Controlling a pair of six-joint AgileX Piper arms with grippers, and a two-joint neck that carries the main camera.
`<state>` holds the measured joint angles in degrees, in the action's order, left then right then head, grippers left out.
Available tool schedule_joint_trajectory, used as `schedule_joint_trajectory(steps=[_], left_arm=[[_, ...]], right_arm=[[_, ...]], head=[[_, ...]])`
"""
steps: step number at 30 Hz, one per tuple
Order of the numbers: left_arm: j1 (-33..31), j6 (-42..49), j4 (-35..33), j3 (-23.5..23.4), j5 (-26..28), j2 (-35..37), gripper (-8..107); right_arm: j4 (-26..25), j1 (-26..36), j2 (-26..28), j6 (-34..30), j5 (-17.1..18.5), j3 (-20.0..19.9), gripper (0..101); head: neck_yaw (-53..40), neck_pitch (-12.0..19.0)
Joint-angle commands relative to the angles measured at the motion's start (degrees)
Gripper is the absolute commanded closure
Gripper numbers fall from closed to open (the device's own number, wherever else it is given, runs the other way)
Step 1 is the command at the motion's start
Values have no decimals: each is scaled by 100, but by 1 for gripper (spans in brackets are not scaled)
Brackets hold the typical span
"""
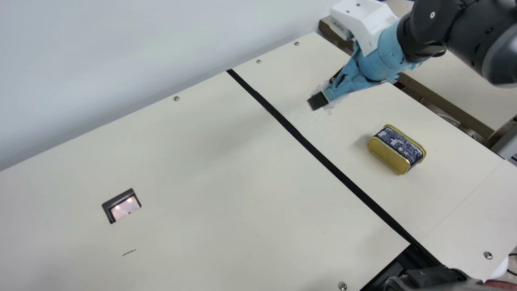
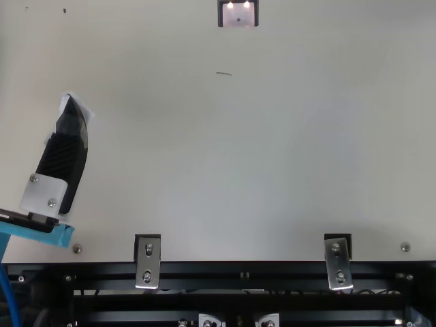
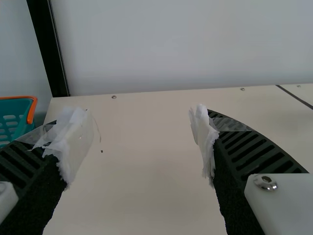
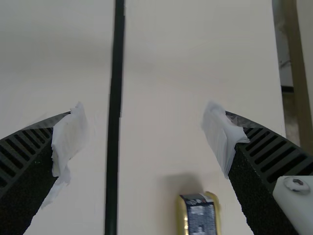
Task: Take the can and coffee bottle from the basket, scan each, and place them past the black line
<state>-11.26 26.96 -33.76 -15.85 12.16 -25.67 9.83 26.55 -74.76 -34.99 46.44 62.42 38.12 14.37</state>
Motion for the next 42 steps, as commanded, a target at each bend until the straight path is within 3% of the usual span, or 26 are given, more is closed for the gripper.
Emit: schedule_joint_trajectory(steps=[1,8,14,25,31,34,35,38,42], left_arm=[[0,0,0,0,0,0,9],[0,0,0,0,0,0,9],[0,0,0,0,0,0,9],[0,0,0,0,0,0,9],[0,0,0,0,0,0,9],[0,0,0,0,0,0,9],[0,0,0,0,0,0,9],[0,0,0,0,0,0,9],[0,0,0,0,0,0,9]], right_arm=[[388,-180,291,-13,43,-17,0],[915,-610,962,185,241,-87,0],[1600,-876,1526,487,619,-112,0],[3552,-825,2468,1122,1602,-320,0],[4360,-619,2899,1334,2093,-532,0],[4527,-521,3109,1392,2314,-663,0],[4380,-551,3024,1381,2181,-614,0],[4516,-523,3130,1388,2372,-668,0],[4520,-523,3137,1388,2337,-668,0]], head=[[107,134],[107,134],[107,134],[107,134],[107,134],[107,134],[107,134],[107,134],[107,134]])
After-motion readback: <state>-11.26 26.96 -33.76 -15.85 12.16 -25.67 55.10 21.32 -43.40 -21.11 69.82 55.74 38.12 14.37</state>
